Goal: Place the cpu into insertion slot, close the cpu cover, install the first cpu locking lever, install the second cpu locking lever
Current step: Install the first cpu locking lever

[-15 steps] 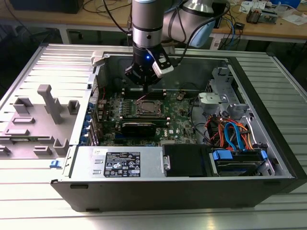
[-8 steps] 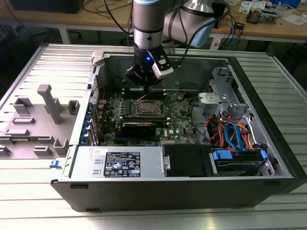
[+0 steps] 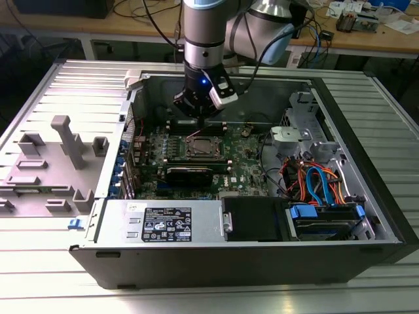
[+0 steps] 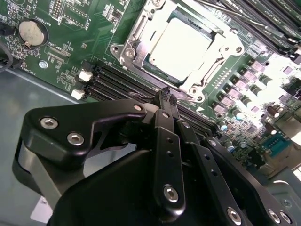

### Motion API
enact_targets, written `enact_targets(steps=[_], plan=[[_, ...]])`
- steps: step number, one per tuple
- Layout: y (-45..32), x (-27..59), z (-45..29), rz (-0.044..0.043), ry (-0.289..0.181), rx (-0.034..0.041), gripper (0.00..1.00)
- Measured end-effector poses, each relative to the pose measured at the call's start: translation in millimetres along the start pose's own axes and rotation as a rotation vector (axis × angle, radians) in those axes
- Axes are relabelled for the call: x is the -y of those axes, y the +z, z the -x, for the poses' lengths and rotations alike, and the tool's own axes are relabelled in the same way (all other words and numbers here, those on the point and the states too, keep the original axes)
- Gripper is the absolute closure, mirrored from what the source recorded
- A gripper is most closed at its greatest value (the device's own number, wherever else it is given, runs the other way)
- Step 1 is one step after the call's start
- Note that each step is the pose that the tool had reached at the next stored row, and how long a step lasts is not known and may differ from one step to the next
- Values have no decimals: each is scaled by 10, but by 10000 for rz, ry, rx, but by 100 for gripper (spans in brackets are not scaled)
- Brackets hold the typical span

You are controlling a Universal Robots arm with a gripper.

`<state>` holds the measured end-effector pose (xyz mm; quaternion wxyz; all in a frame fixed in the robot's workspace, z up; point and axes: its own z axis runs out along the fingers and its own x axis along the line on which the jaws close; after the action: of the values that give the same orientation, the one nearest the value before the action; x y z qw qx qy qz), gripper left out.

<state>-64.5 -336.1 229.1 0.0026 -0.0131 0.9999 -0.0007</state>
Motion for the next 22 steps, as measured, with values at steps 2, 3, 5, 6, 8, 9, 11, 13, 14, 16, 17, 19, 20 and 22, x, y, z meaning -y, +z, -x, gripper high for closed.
enact_targets(steps=[2,3,5,6,8,9,11,13,14,16,17,19,20,22], plan=[[9,0,23,-4,0,-2,89],[13,0,36,-6,-1,-1,89],[26,1,67,-12,0,-1,89],[32,1,78,-16,0,0,89],[52,1,103,-24,0,-1,89],[61,1,109,-26,0,-2,89],[81,0,117,-27,0,-1,89],[102,0,127,-27,-1,-2,89],[119,-1,138,-27,0,-4,89],[138,-1,153,-29,1,-6,89],[148,0,162,-30,1,-8,89],[159,0,170,-30,1,-10,89],[166,0,174,-30,1,-11,89],[177,0,181,-31,3,-13,89]])
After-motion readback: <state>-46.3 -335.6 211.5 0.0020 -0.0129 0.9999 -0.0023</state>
